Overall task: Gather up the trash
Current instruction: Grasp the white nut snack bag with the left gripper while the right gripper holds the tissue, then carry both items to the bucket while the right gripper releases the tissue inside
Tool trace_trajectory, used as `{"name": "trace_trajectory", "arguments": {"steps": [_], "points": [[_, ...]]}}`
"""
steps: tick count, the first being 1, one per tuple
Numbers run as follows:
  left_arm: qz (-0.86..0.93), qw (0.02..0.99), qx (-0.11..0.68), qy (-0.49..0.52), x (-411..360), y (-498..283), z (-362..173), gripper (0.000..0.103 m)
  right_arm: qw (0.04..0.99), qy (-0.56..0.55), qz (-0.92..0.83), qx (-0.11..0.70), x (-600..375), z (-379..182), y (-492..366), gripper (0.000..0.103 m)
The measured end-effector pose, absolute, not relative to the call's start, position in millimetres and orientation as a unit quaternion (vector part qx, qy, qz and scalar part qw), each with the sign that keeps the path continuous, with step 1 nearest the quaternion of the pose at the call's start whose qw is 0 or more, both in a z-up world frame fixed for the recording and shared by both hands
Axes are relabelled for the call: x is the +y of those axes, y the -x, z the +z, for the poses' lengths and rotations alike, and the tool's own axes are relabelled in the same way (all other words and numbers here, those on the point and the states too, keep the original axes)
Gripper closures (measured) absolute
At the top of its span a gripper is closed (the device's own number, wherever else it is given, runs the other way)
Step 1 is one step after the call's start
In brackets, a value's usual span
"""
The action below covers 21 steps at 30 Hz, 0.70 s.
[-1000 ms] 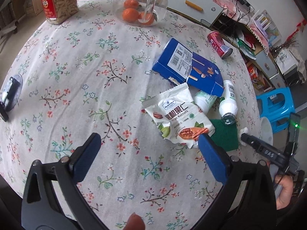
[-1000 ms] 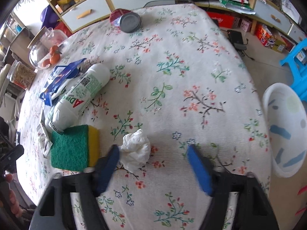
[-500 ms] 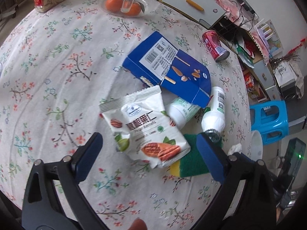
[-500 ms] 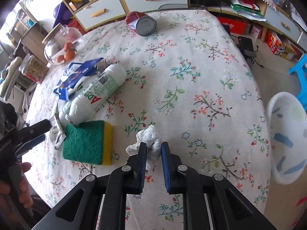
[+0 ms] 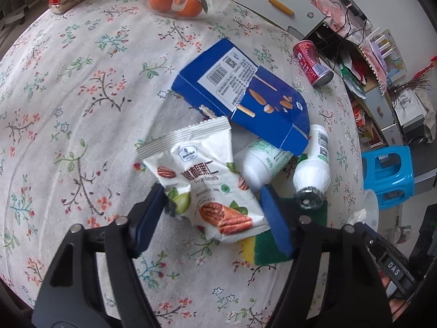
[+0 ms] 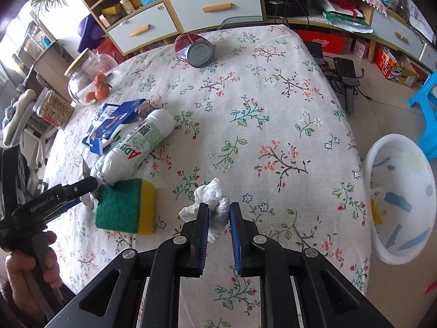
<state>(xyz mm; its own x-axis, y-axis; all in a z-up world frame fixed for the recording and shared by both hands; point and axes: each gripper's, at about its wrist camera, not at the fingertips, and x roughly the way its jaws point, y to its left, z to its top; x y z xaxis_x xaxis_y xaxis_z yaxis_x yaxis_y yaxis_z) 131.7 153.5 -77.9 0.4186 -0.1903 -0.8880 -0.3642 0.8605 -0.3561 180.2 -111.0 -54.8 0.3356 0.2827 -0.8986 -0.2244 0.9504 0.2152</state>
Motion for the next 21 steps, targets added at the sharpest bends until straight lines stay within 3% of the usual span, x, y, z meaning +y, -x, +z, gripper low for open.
{"name": "trace_trajectory", "arguments": {"steps": [10, 21], "points": [[0.048, 0.811, 0.521, 0.262, 161.0, -115.9, -64.7, 0.043, 0.824, -0.060, 0.156, 0.542, -128.1, -42.1, -179.6, 0.087], [0.022, 0.836, 0.491, 0.243, 144.6, -111.4, -39.7, 0.043, 0.837, -0.102, 0.129, 0.521, -184.6, -26.9, -171.2, 0.087]]}}
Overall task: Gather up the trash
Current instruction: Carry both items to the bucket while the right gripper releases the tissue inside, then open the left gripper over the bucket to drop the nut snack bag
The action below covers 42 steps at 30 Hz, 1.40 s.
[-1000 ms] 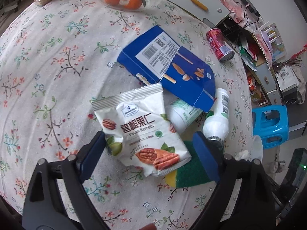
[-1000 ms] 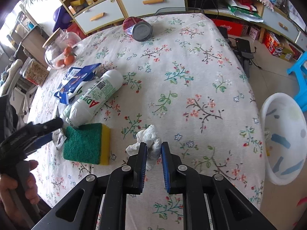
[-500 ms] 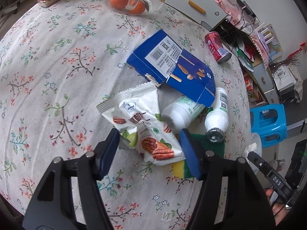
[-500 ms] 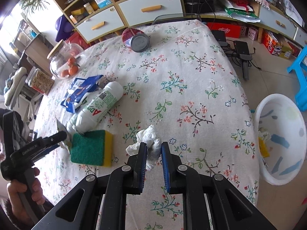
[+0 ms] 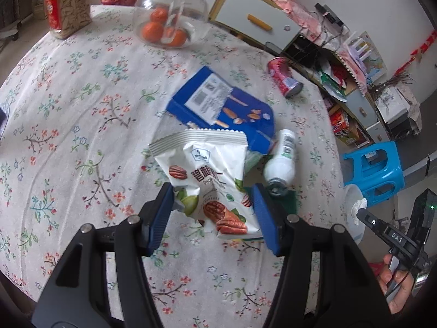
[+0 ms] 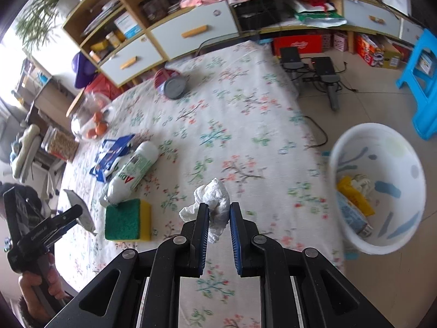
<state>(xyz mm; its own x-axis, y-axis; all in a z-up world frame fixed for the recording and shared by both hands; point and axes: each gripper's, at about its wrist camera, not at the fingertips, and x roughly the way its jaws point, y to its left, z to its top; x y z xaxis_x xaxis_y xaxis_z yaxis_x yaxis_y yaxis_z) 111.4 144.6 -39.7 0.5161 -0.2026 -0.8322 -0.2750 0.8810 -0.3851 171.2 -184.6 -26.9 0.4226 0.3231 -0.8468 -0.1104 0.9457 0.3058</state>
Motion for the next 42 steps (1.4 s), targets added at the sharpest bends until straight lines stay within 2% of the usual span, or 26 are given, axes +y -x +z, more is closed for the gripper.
{"name": "trace_trajectory", "arguments": {"steps": [6, 16, 31, 33, 34, 37, 42], "points": [[-0.020, 0.851, 0.479, 0.216, 108.3, -116.8, -22.9, 0.043, 0.841, -0.130, 0.085, 0.518, -246.0, -27.1, -162.3, 0.087], [-0.082, 0.851, 0.491, 0.169, 22.8, -137.0, -27.2, 0.043, 0.844, -0.208, 0.006, 0.494, -342.5, -22.2, -142.4, 0.086], [-0.147, 0.843, 0.506, 0.108, -93.9, -166.4, -33.4, 0.043, 0.839, -0.234, -0.049, 0.488, -402.4, -37.0, -153.1, 0.083], [-0.154, 0.839, 0.511, 0.108, -106.5, -168.9, -35.2, 0.043, 0.834, -0.244, -0.054, 0.493, -407.3, -40.3, -153.8, 0.077], [-0.158, 0.835, 0.517, 0.106, -115.2, -172.5, -36.8, 0.043, 0.832, -0.247, -0.053, 0.494, -409.6, -40.9, -153.6, 0.071], [-0.169, 0.832, 0.519, 0.098, -133.5, -176.5, -36.5, 0.043, 0.835, -0.248, -0.056, 0.488, -416.7, -39.0, -150.6, 0.043], [-0.189, 0.831, 0.517, 0.077, -164.5, -185.4, -36.3, 0.043, 0.842, -0.255, -0.062, 0.472, -430.1, -30.5, -136.9, 0.041]]}}
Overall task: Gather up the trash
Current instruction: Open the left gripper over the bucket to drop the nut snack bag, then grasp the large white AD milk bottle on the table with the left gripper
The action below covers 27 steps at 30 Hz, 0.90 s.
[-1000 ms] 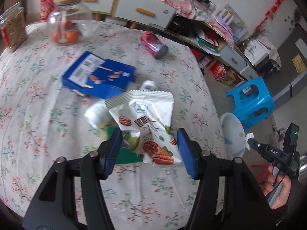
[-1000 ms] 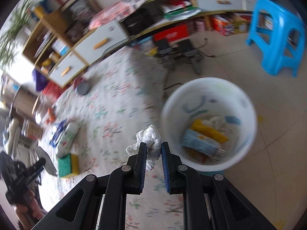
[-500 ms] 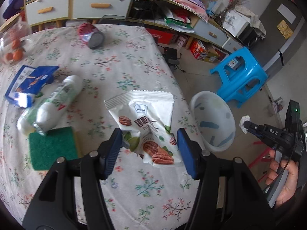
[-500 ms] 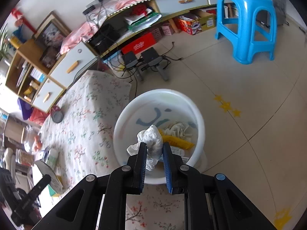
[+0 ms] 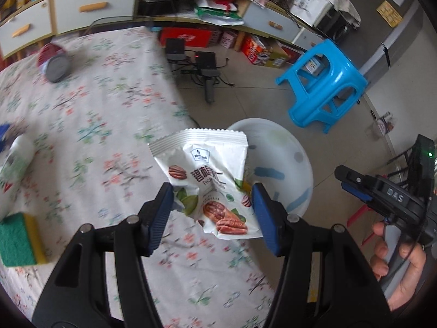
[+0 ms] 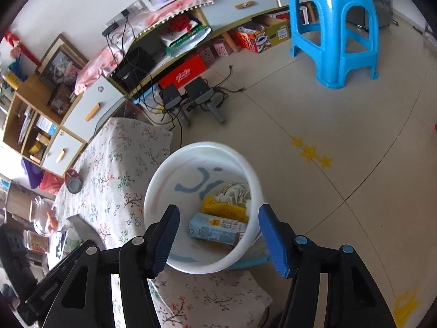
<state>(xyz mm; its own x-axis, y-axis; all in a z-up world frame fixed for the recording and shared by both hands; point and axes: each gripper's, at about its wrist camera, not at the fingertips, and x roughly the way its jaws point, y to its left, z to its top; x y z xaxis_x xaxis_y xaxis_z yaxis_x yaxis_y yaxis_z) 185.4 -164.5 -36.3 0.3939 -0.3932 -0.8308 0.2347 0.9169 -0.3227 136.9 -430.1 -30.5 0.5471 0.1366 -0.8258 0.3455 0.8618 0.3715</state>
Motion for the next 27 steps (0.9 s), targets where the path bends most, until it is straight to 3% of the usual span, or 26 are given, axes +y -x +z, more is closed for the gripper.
{"name": "trace_trajectory", "arguments": {"steps": [12, 14, 16, 27], "points": [[-0.220, 0.831, 0.509, 0.040, -216.9, -200.5, -42.5, 0.042, 0.851, -0.259, -0.090, 0.447, -460.9, -18.6, -99.9, 0.037], [-0.236, 0.830, 0.503, 0.044, -220.4, -203.1, -43.0, 0.034, 0.853, -0.258, -0.092, 0.444, -461.2, -16.7, -99.3, 0.036], [-0.243, 0.833, 0.496, 0.037, -223.0, -202.8, -42.2, 0.013, 0.855, -0.256, -0.093, 0.441, -460.5, -15.3, -99.9, 0.036], [-0.207, 0.854, 0.477, -0.006, -197.1, -190.3, -32.1, 0.008, 0.862, -0.233, -0.088, 0.441, -442.2, -11.5, -108.3, 0.033]]}}
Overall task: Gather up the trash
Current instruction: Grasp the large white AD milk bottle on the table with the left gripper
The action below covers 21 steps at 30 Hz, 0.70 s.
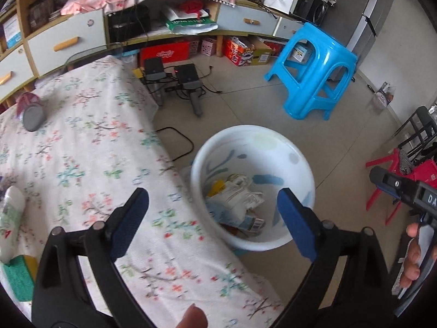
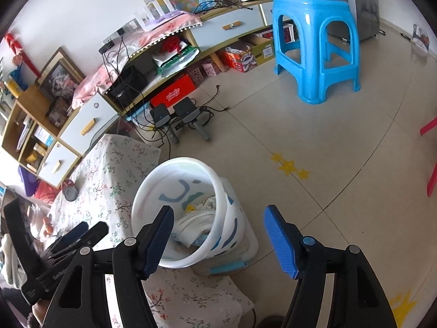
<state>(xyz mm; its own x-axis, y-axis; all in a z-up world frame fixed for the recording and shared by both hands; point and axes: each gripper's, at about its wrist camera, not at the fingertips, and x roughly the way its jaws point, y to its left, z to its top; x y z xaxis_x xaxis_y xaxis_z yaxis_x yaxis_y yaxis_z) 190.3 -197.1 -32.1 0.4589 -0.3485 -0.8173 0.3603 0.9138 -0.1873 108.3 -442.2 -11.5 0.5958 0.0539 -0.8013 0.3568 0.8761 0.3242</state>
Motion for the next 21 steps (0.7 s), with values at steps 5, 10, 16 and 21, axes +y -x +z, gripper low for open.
{"name": "trace_trajectory", "arguments": {"steps": [5, 10, 16, 21], "points": [[-0.187, 0.862, 0.471, -0.016, -165.3, -181.5, -24.5, 0.008, 0.866, -0.220, -0.081, 0.441, -428.6, -8.7, -111.8, 0.030], [-0.154, 0.871, 0.466, -0.026, -119.3, -174.0, -16.9, 0.006, 0.868, -0.198, -0.078, 0.449, -407.5, -7.6, -119.6, 0.025], [-0.105, 0.870, 0.480, -0.040, -64.6, -169.8, -20.4, 0.006, 0.869, -0.171, -0.061, 0.460, -371.8, -7.4, -131.7, 0.024], [-0.086, 0.868, 0.489, -0.024, -22.5, -174.3, -25.5, 0.006, 0.868, -0.147, -0.047, 0.471, -340.8, -12.0, -143.4, 0.023]]}}
